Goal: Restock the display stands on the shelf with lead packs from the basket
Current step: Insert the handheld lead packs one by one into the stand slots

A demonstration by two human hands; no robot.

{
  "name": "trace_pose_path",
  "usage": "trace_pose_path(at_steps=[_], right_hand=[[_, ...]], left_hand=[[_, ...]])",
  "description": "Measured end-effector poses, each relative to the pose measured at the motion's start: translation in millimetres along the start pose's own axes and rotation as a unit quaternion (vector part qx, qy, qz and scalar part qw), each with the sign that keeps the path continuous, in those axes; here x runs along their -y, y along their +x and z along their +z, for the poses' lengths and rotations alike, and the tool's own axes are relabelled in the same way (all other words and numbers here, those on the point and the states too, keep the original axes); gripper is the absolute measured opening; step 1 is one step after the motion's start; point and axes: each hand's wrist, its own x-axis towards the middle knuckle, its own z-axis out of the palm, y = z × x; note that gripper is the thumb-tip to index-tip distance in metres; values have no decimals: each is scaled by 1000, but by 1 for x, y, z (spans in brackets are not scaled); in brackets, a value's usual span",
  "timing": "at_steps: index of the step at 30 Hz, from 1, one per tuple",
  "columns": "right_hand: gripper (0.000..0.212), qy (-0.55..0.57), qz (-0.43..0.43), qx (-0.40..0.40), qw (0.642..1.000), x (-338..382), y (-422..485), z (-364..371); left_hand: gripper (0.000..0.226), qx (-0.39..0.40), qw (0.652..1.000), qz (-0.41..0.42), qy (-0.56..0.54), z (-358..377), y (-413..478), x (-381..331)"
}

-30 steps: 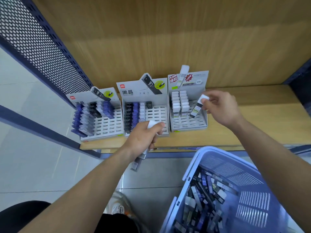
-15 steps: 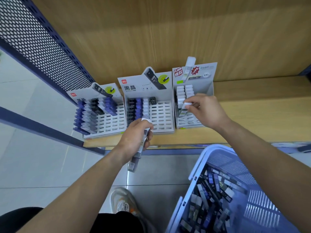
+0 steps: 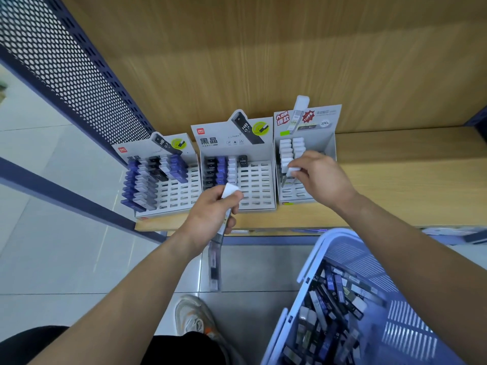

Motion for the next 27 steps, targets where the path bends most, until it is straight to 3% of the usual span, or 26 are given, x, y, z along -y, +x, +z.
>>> trace_pose_path(at_steps=[5,10,14,17,21,24,27], right_hand=[[11,-42,-13,-25,999,6,0,8],[12,-54,-26,-61,996,5,-4,23],[17,-46,30,-95,994,19,-10,15],[28,55,43,-135,988,52,-23,3],[25,348,59,48,934,109,-27,-3],[21,431,116,109,888,123,-18,-7],[18,446,93,123,882,119,-13,-16]], left_hand=[[28,-14,999,-15,-31,-2,1,-1],[20,-15,999,-7,-48,-2,0,-4],[16,-18,997,-10,-77,-2,-2,-6],[20,-13,996,-19,-82,-1,-3,-9],[24,7,997,-22,-74,2,-5,-13],[25,32,998,-7,-55,1,-8,-16],[23,61,997,-4,-48,-1,-11,-18]])
